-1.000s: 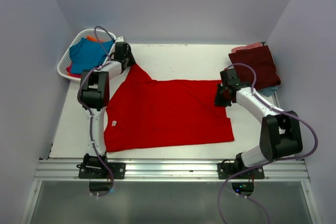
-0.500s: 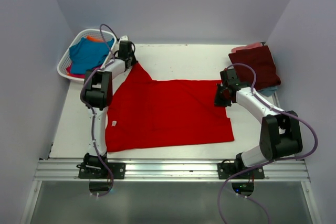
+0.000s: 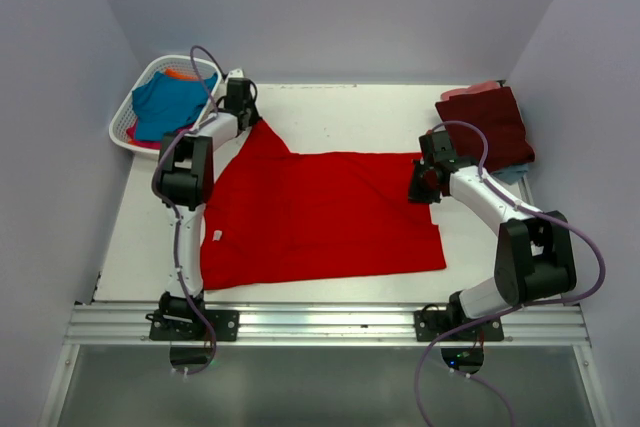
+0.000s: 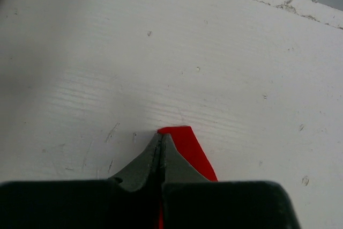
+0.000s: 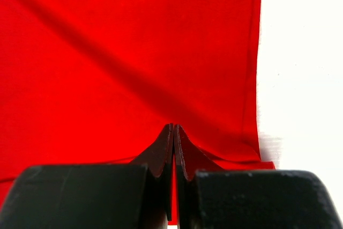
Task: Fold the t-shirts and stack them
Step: Fold the tshirt
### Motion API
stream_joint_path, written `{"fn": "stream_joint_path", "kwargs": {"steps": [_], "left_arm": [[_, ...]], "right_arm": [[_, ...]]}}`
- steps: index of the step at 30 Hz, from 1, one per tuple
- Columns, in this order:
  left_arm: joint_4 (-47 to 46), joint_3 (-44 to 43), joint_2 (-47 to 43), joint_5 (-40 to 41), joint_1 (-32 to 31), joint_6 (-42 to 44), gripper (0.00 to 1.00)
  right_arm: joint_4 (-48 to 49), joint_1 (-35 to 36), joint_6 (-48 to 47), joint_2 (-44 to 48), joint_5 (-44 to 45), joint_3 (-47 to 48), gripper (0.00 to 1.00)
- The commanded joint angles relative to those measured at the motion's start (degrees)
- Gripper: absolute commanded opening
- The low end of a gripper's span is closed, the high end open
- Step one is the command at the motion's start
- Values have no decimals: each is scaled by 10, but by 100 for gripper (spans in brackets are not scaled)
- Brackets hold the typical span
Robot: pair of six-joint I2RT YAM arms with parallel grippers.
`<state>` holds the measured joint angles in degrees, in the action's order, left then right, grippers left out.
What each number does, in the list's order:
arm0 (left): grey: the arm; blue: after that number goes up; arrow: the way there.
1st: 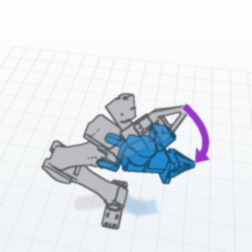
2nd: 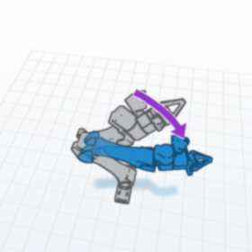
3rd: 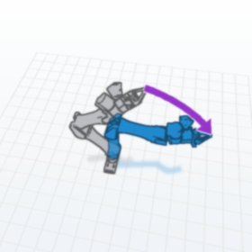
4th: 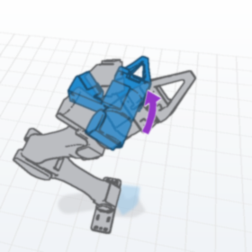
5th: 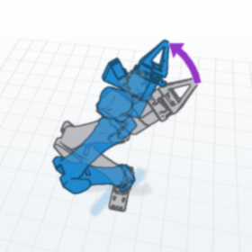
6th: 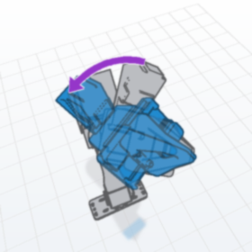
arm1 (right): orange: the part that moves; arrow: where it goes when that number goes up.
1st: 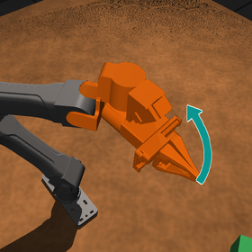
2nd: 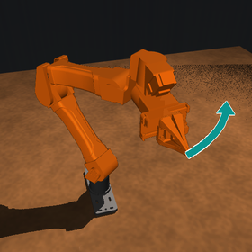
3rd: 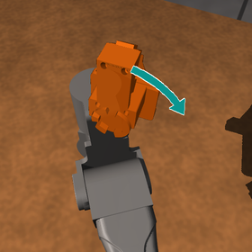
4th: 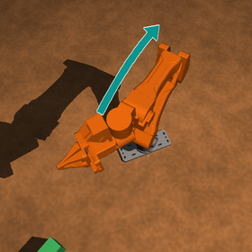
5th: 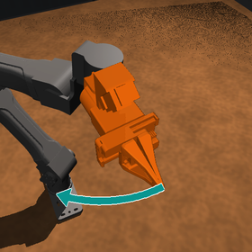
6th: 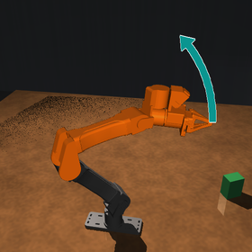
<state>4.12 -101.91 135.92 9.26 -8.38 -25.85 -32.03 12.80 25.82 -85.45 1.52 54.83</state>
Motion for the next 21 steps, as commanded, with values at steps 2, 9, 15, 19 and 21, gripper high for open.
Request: {"fn": "stream_joint_path", "kwargs": {"steps": [2,9,15,19,21], "left_arm": [[10,10,-75,14,2,12,0],[12,9,-144,23,2,3,0],[41,2,-152,30,2,-6,0],[63,14,-172,18,2,-35,0],[68,35,-192,9,2,-46,0]], "right_arm": [[14,3,-6,6,-9,9,0],[19,3,-5,9,-13,6,0],[23,3,5,5,2,6,0],[41,3,22,-9,36,15,0],[49,3,29,-21,33,25,15]]}}
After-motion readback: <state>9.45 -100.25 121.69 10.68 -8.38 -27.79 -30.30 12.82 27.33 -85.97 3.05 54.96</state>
